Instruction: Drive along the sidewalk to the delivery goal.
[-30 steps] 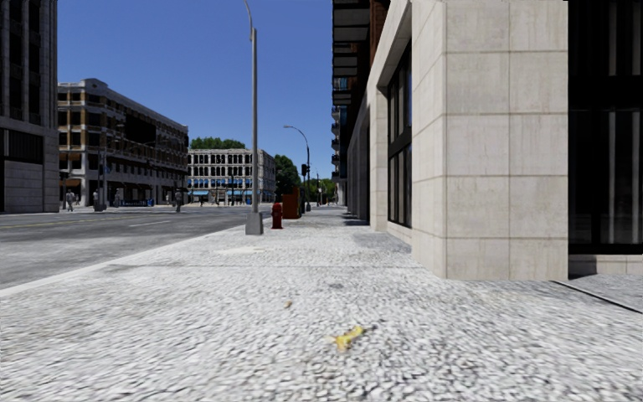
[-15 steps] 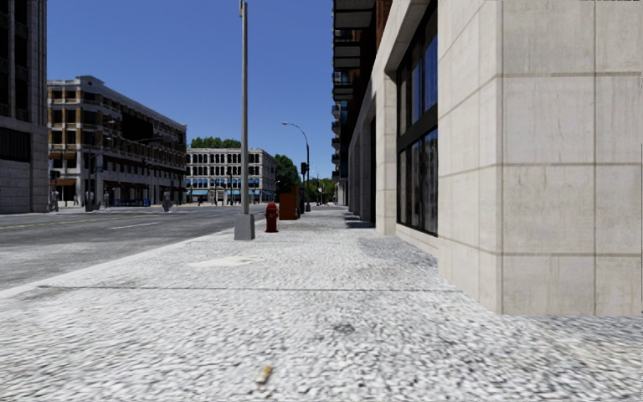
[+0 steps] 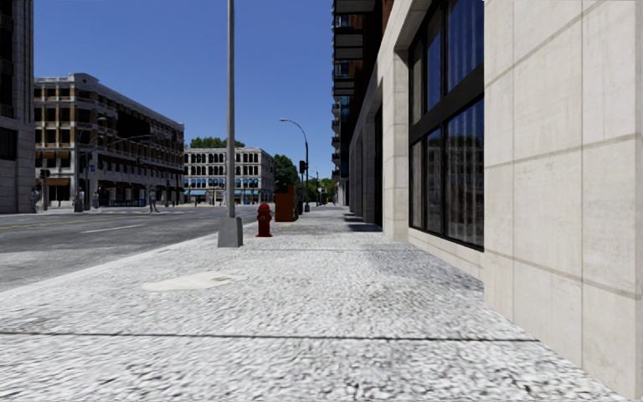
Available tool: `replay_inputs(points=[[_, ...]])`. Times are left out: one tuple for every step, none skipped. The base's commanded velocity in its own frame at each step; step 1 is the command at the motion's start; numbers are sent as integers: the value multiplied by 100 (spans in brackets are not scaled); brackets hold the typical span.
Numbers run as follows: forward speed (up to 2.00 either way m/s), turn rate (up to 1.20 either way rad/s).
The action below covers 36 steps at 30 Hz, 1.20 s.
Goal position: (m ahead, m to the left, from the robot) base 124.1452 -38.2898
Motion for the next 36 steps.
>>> replay_inputs(points=[[200,0],[200,0],[200,0],[200,0],[200,0],[200,0],[200,0],[200,0],[200,0],[200,0],[200,0],[200,0],[200,0],[200,0],[200,0],[200,0],[200,0],[200,0],[200,0],[200,0],[200,0],[200,0],[200,0],[200,0],[200,0],[200,0],[200,0],[200,0],[200,0],[200,0],[200,0],[200,0],[200,0],[200,0],[200,0],[200,0]])
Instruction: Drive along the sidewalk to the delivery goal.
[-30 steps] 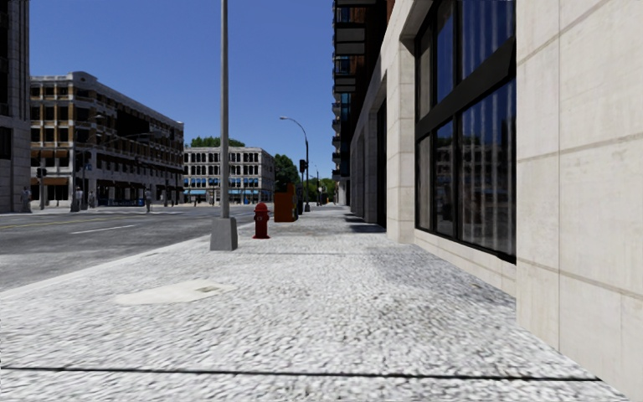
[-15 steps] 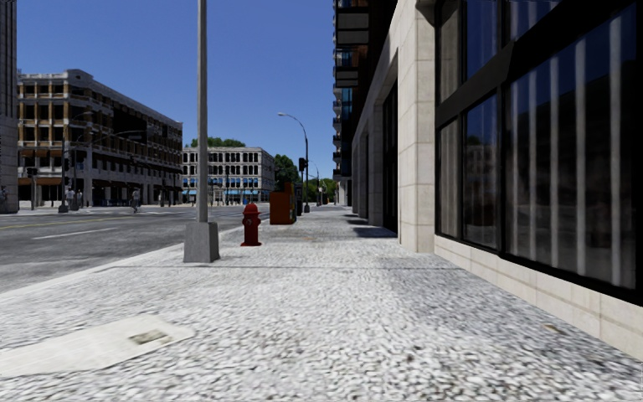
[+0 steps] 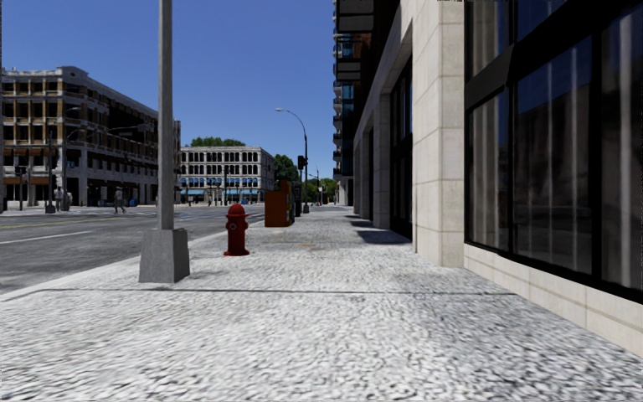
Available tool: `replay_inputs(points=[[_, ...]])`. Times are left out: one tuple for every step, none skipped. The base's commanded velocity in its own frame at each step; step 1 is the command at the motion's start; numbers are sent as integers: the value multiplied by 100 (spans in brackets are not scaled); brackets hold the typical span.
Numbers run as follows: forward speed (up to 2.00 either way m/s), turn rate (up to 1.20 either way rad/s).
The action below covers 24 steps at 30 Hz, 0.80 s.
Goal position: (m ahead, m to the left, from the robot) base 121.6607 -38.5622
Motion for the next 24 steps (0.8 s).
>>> replay_inputs(points=[[200,0],[200,0],[200,0],[200,0],[200,0],[200,0],[200,0],[200,0],[200,0],[200,0],[200,0],[200,0],[200,0],[200,0],[200,0],[200,0],[200,0],[200,0],[200,0],[200,0],[200,0],[200,0],[200,0],[200,0]])
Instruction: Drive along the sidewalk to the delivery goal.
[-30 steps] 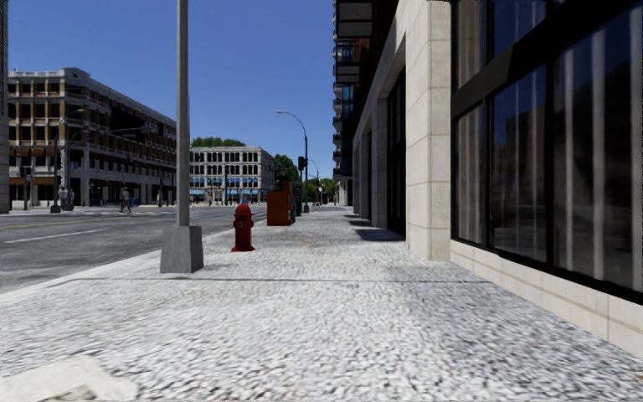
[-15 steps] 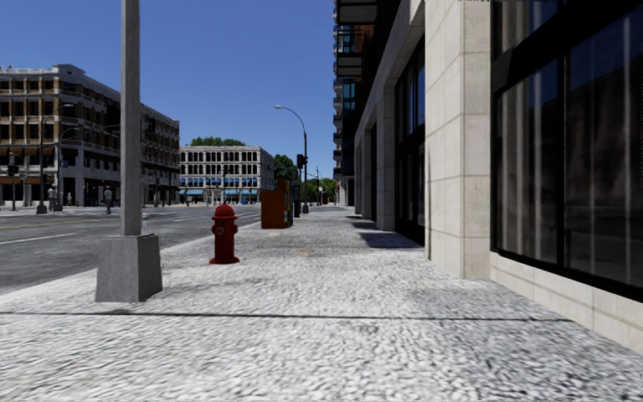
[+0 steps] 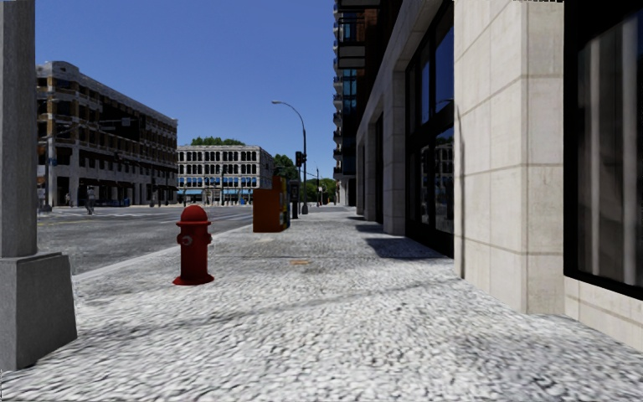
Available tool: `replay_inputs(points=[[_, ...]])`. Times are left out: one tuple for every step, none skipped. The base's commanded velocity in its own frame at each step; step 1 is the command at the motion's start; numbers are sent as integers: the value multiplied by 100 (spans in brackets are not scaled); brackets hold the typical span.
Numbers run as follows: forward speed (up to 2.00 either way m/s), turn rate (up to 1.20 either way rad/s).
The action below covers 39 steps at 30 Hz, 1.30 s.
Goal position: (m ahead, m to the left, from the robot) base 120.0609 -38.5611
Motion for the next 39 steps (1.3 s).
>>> replay_inputs(points=[[200,0],[200,0],[200,0],[200,0],[200,0],[200,0],[200,0],[200,0],[200,0],[200,0],[200,0],[200,0],[200,0],[200,0],[200,0],[200,0],[200,0],[200,0],[200,0],[200,0],[200,0],[200,0],[200,0],[200,0],[200,0],[200,0],[200,0],[200,0],[200,0],[200,0],[200,0],[200,0],[200,0],[200,0],[200,0],[200,0],[200,0],[200,0],[200,0]])
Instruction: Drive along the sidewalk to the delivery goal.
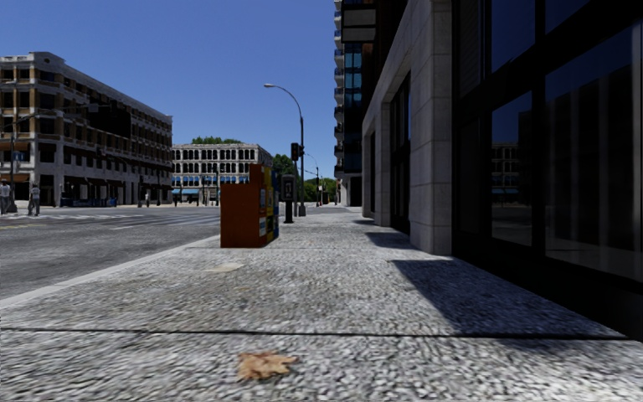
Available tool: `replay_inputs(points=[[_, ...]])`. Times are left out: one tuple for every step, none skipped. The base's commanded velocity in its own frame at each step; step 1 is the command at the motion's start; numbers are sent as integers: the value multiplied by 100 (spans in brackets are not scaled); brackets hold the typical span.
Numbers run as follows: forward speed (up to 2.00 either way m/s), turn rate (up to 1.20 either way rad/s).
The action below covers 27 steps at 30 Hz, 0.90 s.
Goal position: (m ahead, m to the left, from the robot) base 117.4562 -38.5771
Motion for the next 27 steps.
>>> replay_inputs(points=[[200,0],[200,0],[200,0],[200,0],[200,0],[200,0],[200,0],[200,0],[200,0],[200,0],[200,0],[200,0],[200,0],[200,0],[200,0],[200,0],[200,0],[200,0],[200,0],[200,0],[200,0],[200,0],[200,0],[200,0],[200,0],[200,0],[200,0]])
